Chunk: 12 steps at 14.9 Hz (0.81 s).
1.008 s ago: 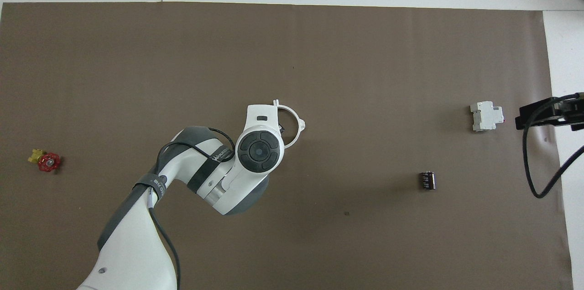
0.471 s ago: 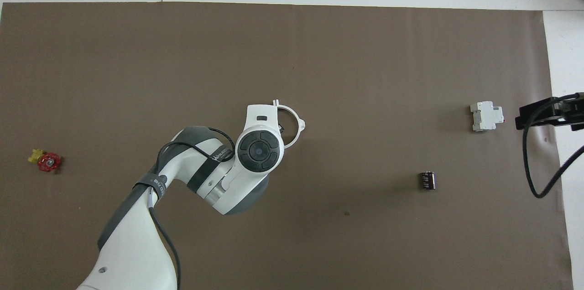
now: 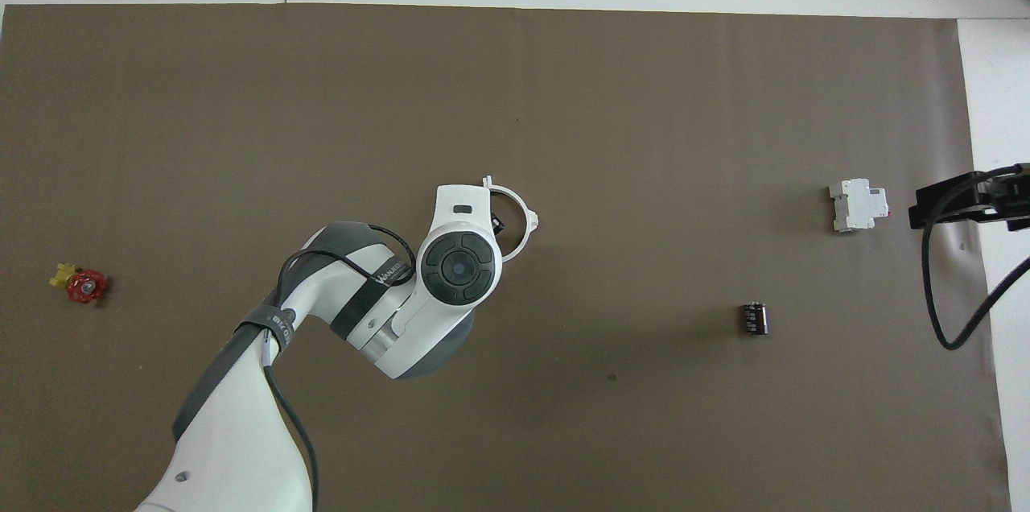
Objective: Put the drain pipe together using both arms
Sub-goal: 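Press the held clamp half onto the placed half with the left gripper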
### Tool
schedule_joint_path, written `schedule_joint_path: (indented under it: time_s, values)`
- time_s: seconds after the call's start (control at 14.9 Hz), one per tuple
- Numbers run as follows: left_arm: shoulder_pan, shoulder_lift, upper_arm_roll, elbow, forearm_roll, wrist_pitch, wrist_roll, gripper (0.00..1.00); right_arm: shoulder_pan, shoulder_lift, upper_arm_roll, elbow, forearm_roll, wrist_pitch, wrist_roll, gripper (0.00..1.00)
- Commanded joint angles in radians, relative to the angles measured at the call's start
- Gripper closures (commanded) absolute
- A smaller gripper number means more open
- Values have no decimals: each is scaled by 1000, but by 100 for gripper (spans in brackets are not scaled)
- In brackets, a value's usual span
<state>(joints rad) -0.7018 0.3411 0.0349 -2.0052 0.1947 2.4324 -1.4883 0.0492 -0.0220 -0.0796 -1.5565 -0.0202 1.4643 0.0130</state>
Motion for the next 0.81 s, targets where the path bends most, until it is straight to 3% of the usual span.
schedule_joint_path:
  time_s: [0.0, 0.4, 0.74]
  values:
    - [-13, 9, 10, 20, 31, -26, -24, 0, -8, -6, 3, -5, 17, -2, 1, 0]
    - [-5, 7, 10, 28, 31, -58, 17, 0, -8, -6, 3, -5, 17, -2, 1, 0]
    - [76, -40, 7, 189, 17, -376, 247, 0, -8, -6, 3, -5, 17, -2, 1, 0]
